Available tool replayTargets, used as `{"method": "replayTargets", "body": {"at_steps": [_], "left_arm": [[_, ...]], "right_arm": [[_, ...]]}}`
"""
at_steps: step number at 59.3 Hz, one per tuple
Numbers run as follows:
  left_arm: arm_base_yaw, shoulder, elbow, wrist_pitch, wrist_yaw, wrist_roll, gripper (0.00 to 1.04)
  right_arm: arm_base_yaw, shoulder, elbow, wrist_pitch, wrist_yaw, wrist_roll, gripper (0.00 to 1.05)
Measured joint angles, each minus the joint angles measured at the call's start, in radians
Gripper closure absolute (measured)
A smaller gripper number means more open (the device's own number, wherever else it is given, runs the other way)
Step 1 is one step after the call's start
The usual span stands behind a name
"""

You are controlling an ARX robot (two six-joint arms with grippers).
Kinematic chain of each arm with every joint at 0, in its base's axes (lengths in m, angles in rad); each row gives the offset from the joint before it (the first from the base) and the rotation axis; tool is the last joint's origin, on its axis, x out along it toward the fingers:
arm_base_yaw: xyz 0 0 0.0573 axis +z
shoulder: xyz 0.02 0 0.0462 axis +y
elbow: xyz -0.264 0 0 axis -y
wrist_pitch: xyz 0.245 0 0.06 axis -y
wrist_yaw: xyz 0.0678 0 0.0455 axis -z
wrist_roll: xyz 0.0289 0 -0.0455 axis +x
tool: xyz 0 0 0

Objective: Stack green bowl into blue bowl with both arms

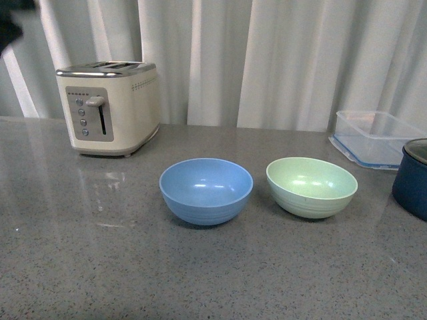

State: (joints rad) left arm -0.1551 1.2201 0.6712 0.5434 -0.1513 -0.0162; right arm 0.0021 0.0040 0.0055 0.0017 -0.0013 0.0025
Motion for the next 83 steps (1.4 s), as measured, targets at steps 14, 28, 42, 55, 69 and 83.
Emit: {"method": "replayTargets", "body": {"at_steps": [14, 28, 42, 55, 69, 83], "left_arm": [[0.045, -0.163, -0.243, 0.101, 0.049, 0.008, 1.01], [0.081, -0.272, -0.406, 0.121, 0.079, 0.008, 1.01], [0.153, -0.407, -0.514, 0.107, 0.148, 0.008, 1.01], [0.153, -0.531, -0.578, 0.047, 0.149, 0.008, 1.01], [0.153, -0.656, -0.62, -0.037, 0.149, 0.008, 1.01], [0.153, -0.741, -0.65, -0.068, 0.15, 0.01, 1.01]], "right_arm": [[0.0, 0.0, 0.0, 0.0, 0.0, 0.0, 0.1], [0.0, 0.0, 0.0, 0.0, 0.0, 0.0, 0.1], [0.0, 0.0, 0.0, 0.0, 0.0, 0.0, 0.1], [0.0, 0.0, 0.0, 0.0, 0.0, 0.0, 0.1], [0.0, 0.0, 0.0, 0.0, 0.0, 0.0, 0.1], [0.0, 0.0, 0.0, 0.0, 0.0, 0.0, 0.1]]}}
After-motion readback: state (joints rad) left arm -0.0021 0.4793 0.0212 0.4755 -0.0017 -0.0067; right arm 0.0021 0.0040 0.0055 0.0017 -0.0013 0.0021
